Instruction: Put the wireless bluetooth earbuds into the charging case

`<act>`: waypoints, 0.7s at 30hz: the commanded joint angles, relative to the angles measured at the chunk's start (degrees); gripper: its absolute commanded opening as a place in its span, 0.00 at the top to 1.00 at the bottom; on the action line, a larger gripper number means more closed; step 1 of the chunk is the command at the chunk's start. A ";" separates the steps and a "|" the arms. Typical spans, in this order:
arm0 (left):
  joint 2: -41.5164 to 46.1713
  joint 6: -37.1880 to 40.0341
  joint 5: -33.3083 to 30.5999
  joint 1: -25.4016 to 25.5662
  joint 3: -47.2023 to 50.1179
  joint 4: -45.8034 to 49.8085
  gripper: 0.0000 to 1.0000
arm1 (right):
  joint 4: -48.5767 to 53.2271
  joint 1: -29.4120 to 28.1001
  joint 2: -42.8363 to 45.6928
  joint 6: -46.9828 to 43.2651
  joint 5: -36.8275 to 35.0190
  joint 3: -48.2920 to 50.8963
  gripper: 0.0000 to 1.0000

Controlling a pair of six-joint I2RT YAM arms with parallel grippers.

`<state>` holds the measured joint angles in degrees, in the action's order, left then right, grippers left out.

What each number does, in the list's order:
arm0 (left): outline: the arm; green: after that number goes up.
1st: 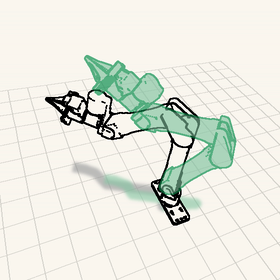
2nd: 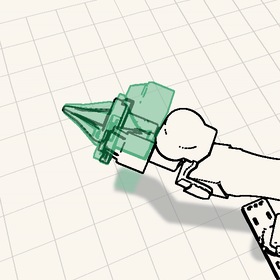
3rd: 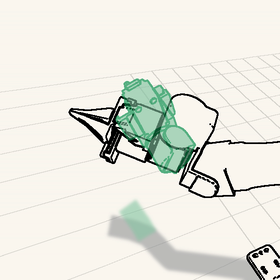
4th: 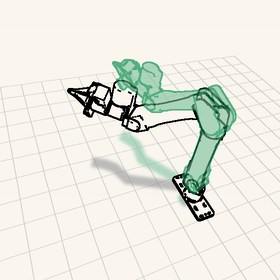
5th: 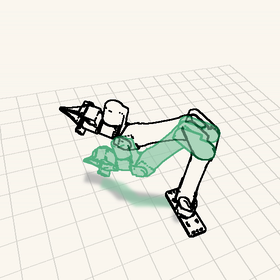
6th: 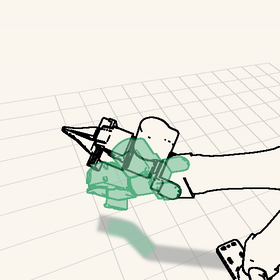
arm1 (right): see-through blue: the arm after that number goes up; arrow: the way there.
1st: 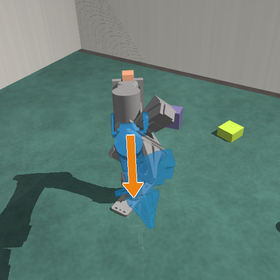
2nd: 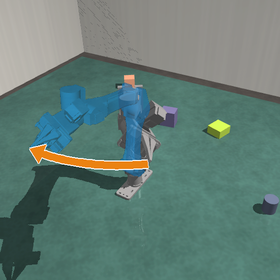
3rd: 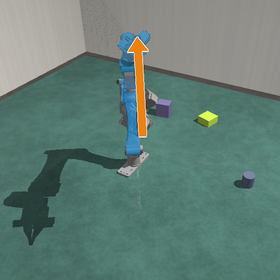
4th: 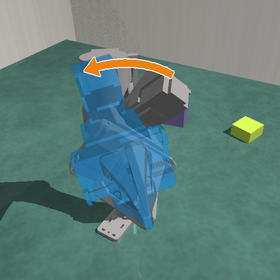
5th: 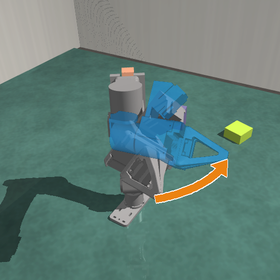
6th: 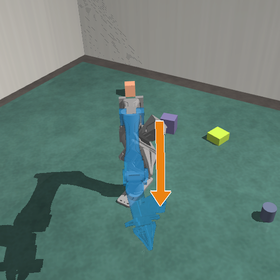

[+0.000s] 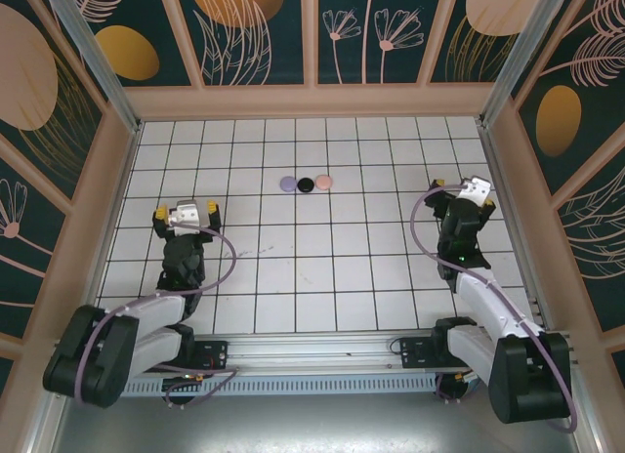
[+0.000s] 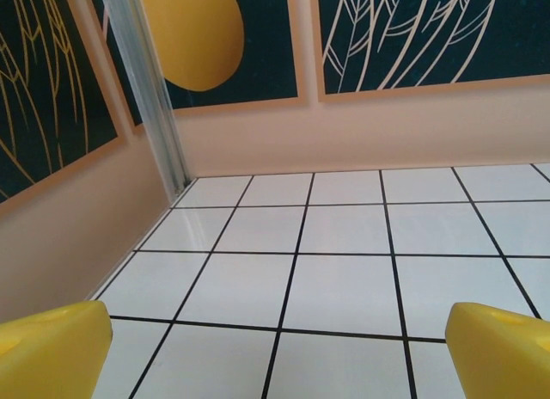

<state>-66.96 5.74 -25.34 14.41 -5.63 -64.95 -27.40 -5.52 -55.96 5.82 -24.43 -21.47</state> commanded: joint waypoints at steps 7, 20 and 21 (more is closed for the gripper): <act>-9.00 -1.34 12.75 -4.39 0.46 -12.79 0.01 | -26.82 2.29 -9.69 -2.74 9.13 8.55 0.01; -14.52 -5.02 22.99 -11.21 -1.81 -13.85 0.01 | -50.28 5.55 -25.75 -4.78 18.65 14.44 0.01; -15.24 -5.58 23.10 -11.79 -2.22 -13.59 0.01 | -52.01 5.84 -27.56 -4.60 19.41 14.53 0.01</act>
<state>-80.82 2.55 -5.41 3.81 -6.09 -76.51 -69.63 -0.64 -80.88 1.56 -8.78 -7.68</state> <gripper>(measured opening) 0.986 0.990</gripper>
